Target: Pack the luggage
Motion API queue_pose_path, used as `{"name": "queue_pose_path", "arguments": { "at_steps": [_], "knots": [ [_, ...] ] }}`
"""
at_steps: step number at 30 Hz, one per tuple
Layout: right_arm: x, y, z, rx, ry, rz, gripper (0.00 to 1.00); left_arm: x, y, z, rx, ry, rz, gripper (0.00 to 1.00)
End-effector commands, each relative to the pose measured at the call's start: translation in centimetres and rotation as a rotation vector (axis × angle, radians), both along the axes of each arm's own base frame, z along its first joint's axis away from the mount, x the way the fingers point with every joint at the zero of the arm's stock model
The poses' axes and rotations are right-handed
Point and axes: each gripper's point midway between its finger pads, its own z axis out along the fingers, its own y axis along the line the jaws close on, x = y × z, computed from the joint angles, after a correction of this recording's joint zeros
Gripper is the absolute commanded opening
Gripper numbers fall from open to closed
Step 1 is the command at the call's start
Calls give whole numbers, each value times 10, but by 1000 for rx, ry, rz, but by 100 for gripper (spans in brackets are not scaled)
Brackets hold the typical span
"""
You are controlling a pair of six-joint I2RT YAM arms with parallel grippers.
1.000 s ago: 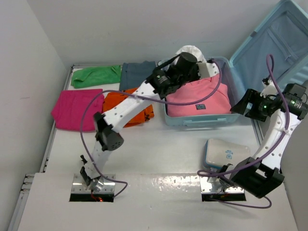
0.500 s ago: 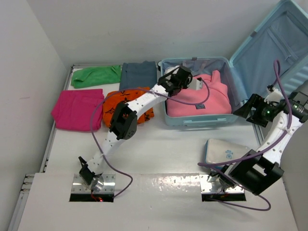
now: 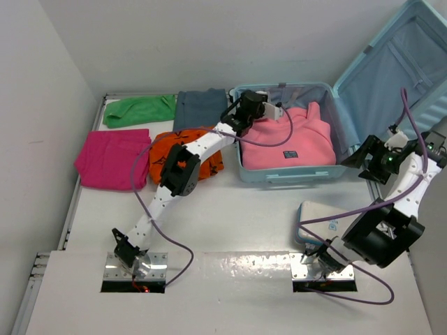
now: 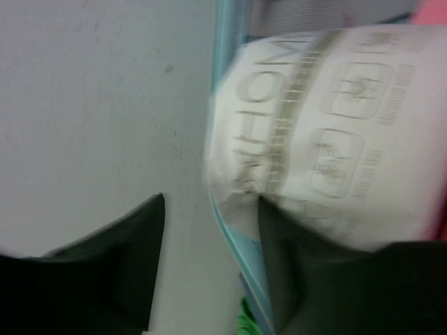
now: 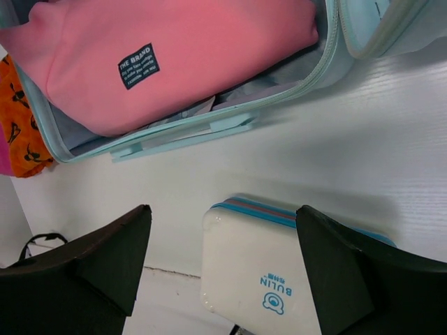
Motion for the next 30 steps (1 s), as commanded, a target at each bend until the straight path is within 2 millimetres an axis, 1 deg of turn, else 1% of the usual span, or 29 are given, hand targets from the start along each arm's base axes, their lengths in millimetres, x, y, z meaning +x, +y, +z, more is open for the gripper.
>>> {"name": "queue_pose_path", "arguments": {
  "at_steps": [1,2,3,4,5,6,7,8,9,10,11,12,13,14,15,16,17,18,19,20,21,22,23,24,25,26,27,28,30],
  "knots": [
    [11,-10,12,-33,-39,-2,83,0,-8,-34,-74,69,-49,65],
    [11,-10,11,-31,-37,1,83,-4,-14,-25,-102,53,-49,73],
    [13,-11,14,-41,-47,7,83,-1,-14,1,-176,-1,-31,78],
    [14,-12,15,-44,-54,15,85,-5,-16,8,-200,-21,-8,84],
    [14,-12,15,-53,-60,30,85,-7,-20,28,-253,-66,0,90],
    [17,-13,22,-67,-88,48,85,-7,-17,41,-287,-85,15,90],
    [16,-10,23,-56,-88,58,85,-11,-14,74,-369,-110,27,90],
    [17,-9,28,-66,-112,81,85,-14,-12,102,-486,-126,42,92],
    [16,-8,32,-80,-126,106,85,-18,-8,126,-504,-145,38,92],
    [15,-6,35,-83,-134,128,85,-25,-6,149,-623,-129,43,92],
    [8,0,35,-63,-117,140,85,-41,5,202,-723,-158,33,92],
    [-1,4,37,-72,-113,177,85,-51,9,214,-771,-119,29,92],
    [-6,6,36,-66,-105,186,85,-63,13,228,-887,-71,37,92],
    [-22,21,37,-12,-67,197,85,-74,12,220,-915,2,23,92],
    [-35,24,26,13,-42,204,85,-104,29,268,-1007,-2,-11,93],
    [-45,31,27,-4,-47,223,87,-118,34,273,-1051,41,-21,93],
    [-61,42,22,25,-5,239,88,-133,37,271,-1142,120,-15,93],
    [-78,52,6,59,32,247,88,-161,47,274,-1174,185,-39,93],
    [-89,55,2,36,51,262,89,-177,49,265,-1189,263,-40,93],
    [-99,60,-3,48,79,258,91,-194,48,260,-1255,353,-45,93],
    [-119,66,-20,78,168,251,91,-215,41,254,-1255,453,-106,92],
    [-128,70,-22,61,189,265,91,-237,33,220,-1223,577,-116,90],
    [-144,69,-35,52,281,269,92,-265,38,230,-1259,641,-166,90],
    [-153,74,-43,80,323,270,92,-293,26,216,-1239,743,-214,90],
    [-156,75,-47,86,341,280,93,-308,25,176,-1206,833,-172,88],
    [-162,78,-52,96,356,298,96,-327,28,175,-1227,879,-182,88],
    [-166,78,-56,85,364,311,96,-349,20,160,-1189,944,-214,88],
    [-169,79,-57,79,370,311,98,-360,22,130,-1150,990,-181,88],
    [-177,73,-59,46,423,291,99,-383,21,121,-1144,1054,-218,88]
  ]
}}
